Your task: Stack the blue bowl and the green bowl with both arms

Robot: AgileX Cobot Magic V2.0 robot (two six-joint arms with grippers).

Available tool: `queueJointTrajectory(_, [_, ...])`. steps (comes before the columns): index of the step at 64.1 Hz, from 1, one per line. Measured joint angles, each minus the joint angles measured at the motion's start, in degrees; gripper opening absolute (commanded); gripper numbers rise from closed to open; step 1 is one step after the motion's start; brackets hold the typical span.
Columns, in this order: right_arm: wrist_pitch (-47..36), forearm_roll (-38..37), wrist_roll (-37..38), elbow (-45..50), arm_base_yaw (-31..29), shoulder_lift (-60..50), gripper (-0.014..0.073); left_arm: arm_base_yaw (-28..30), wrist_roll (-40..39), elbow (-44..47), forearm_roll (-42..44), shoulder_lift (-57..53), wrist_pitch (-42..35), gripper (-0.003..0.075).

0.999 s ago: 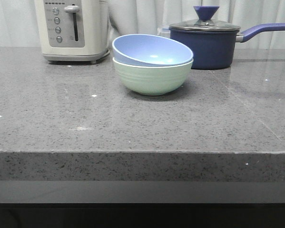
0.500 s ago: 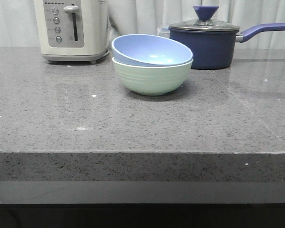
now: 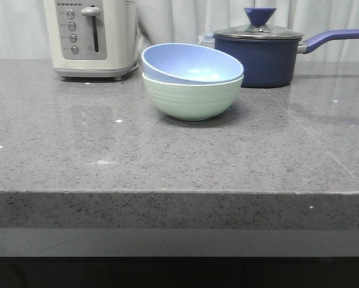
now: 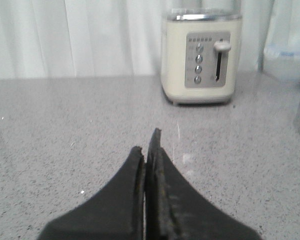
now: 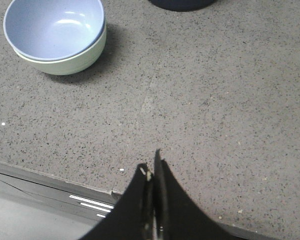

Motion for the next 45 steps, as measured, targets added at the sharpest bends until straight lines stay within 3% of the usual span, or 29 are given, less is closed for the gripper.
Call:
queueJointTrajectory(17, [0.0,0.0,0.12,0.12,0.0,0.0,-0.0055,4.35,0.0,7.58,-4.14,-4.87,-4.47,-0.002])
queueJointTrajectory(45, [0.0,0.0,0.12,0.12,0.0,0.0,-0.0055,4.45,0.0,7.77,-4.72,-4.87,-6.86,-0.002])
